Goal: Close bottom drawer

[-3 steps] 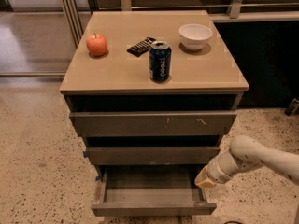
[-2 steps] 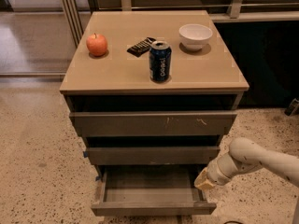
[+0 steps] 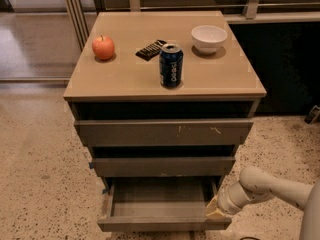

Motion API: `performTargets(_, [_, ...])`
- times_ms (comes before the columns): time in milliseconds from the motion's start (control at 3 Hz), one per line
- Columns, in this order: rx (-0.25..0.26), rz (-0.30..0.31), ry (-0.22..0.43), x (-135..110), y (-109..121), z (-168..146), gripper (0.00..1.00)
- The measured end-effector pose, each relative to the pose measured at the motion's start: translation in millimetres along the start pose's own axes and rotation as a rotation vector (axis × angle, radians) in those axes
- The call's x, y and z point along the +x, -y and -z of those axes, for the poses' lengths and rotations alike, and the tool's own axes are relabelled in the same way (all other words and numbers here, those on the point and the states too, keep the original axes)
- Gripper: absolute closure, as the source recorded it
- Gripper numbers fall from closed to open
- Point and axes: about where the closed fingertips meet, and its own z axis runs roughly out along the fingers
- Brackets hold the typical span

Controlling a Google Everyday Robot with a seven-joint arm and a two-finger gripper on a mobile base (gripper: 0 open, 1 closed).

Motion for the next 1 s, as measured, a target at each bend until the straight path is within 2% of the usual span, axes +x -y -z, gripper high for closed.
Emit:
performTargets(333, [-0.049, -0.029, 0.013, 31.2, -18.1, -57.0, 1.00])
performTargets(1000, [-0.058, -0.039, 0.013, 40.4, -18.5, -71.5, 1.00])
